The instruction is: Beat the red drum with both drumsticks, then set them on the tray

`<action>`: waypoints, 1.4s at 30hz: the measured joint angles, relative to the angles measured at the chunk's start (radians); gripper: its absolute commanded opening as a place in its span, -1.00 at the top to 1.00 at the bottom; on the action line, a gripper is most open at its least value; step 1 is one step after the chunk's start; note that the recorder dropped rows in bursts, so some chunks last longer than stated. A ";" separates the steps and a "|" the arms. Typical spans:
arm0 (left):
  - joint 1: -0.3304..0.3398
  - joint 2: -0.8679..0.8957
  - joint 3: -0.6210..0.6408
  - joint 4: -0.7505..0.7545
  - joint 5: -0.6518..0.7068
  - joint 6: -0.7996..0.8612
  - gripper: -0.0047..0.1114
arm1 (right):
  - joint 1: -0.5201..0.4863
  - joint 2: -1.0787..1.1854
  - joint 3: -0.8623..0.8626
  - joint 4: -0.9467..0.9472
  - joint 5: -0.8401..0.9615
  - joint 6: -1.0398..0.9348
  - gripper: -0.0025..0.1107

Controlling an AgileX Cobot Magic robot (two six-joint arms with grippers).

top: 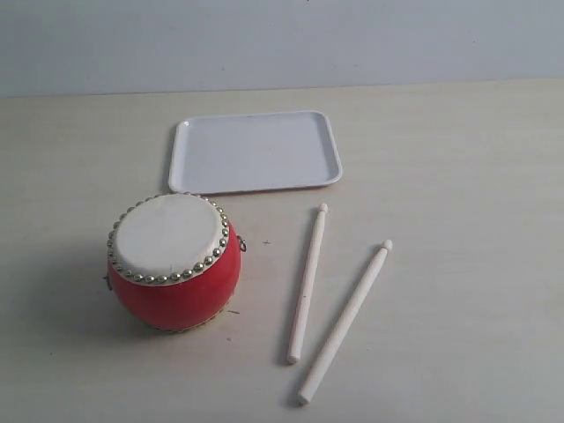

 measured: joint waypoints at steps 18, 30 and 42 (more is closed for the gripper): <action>-0.021 0.864 -0.623 0.804 -0.044 -0.945 0.92 | 0.000 0.000 0.000 0.000 0.002 0.000 0.96; -0.015 1.045 -0.789 0.728 0.905 -0.267 0.92 | 0.000 0.000 0.000 0.000 0.002 0.000 0.96; 0.006 1.137 -0.874 -1.174 1.559 1.232 0.92 | 0.000 0.000 0.000 0.000 0.002 0.000 0.96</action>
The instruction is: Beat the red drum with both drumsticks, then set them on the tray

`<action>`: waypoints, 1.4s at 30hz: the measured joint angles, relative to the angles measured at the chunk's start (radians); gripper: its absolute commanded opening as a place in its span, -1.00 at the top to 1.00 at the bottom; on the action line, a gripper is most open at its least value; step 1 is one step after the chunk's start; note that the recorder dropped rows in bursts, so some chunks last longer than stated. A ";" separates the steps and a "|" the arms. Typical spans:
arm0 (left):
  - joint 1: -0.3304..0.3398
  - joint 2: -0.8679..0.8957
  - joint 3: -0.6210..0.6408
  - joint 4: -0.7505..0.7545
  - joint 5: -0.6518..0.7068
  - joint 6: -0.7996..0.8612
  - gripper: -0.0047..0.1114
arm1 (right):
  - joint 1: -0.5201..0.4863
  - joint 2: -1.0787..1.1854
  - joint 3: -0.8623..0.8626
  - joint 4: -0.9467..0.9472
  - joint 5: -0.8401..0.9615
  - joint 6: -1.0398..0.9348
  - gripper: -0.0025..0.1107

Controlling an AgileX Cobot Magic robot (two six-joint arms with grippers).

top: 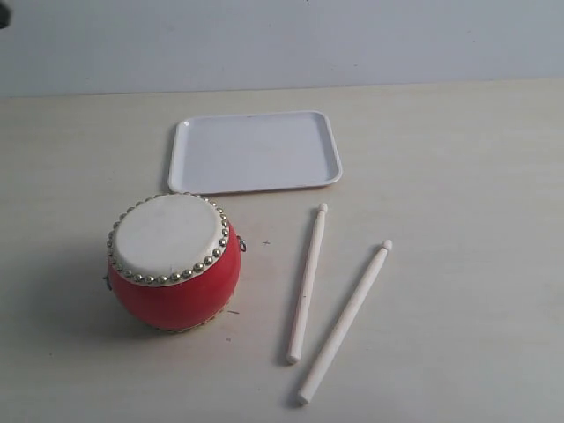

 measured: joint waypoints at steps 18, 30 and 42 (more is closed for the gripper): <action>-0.935 0.277 -0.037 0.382 0.044 -0.414 -0.06 | 0.000 0.000 0.000 0.000 0.000 0.000 0.96; -0.965 0.465 -0.037 0.415 -0.024 -0.590 -0.05 | 0.000 0.000 0.000 0.000 0.000 0.000 0.96; -0.951 0.536 -0.037 0.474 -0.056 -0.648 -0.05 | 0.000 0.000 0.000 0.000 0.000 0.000 0.96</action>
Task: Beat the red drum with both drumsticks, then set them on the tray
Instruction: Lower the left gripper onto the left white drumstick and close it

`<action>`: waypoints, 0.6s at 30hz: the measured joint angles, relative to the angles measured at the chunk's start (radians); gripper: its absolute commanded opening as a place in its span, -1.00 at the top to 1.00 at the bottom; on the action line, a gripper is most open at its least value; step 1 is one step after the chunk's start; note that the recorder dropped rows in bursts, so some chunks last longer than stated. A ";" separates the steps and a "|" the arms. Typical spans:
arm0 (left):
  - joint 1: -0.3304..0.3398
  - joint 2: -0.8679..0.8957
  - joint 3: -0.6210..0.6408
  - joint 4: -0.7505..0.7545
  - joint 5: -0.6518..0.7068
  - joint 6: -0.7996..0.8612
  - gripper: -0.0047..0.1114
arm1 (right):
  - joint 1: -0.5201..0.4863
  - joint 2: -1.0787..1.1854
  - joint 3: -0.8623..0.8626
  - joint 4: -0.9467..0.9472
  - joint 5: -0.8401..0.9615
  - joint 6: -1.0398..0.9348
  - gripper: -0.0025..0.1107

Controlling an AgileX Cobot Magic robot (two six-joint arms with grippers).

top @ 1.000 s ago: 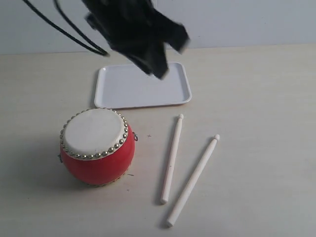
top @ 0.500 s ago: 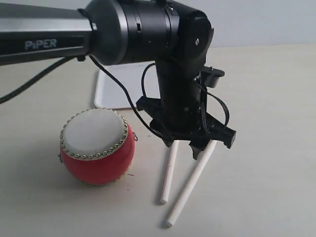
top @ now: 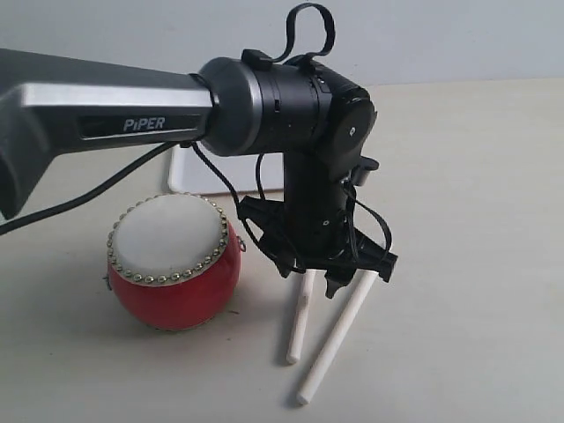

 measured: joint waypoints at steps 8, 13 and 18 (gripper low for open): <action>0.001 0.037 0.000 -0.009 -0.020 0.000 0.03 | 0.000 0.000 0.000 0.000 0.000 0.000 0.96; 0.001 0.064 0.000 -0.018 -0.020 -0.002 0.32 | 0.000 0.000 0.000 0.000 0.000 0.000 0.96; 0.001 0.074 -0.002 -0.035 -0.020 -0.004 0.43 | 0.000 0.000 0.000 0.000 0.000 0.000 0.96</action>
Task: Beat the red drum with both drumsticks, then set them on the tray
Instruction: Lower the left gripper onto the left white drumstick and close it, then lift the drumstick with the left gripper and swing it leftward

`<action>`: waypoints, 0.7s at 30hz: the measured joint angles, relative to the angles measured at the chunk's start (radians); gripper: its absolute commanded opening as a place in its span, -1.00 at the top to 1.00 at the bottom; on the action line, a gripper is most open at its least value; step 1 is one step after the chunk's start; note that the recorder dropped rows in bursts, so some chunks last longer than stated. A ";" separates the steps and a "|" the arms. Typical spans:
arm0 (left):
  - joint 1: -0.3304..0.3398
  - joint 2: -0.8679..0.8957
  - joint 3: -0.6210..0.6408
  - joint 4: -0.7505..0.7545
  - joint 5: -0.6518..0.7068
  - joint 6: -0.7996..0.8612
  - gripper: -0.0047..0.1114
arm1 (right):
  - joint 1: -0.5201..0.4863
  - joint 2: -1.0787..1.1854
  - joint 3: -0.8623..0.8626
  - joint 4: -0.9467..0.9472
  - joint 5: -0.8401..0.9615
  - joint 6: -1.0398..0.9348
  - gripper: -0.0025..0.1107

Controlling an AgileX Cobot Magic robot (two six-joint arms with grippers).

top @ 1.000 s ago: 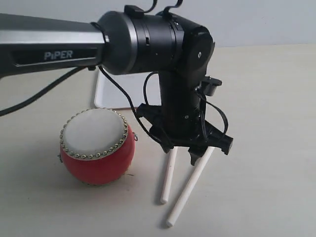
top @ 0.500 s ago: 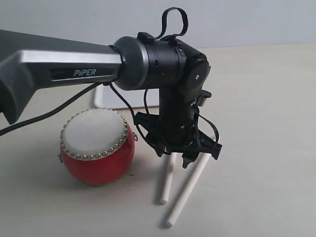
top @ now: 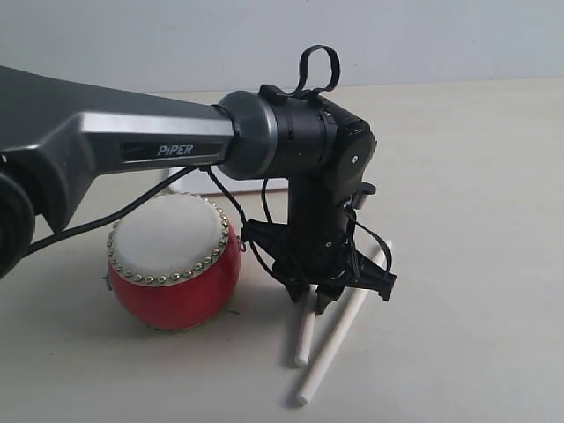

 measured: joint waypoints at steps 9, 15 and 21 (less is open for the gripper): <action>0.002 -0.006 0.000 0.002 0.006 0.026 0.92 | 0.000 0.000 0.000 0.000 0.000 0.000 0.96; 0.009 -0.188 0.003 0.006 0.044 0.105 0.92 | 0.000 0.000 0.000 0.000 0.000 0.000 0.96; 0.009 -0.391 0.003 0.001 0.108 0.196 0.92 | 0.000 0.000 0.000 -0.022 0.000 -0.003 0.96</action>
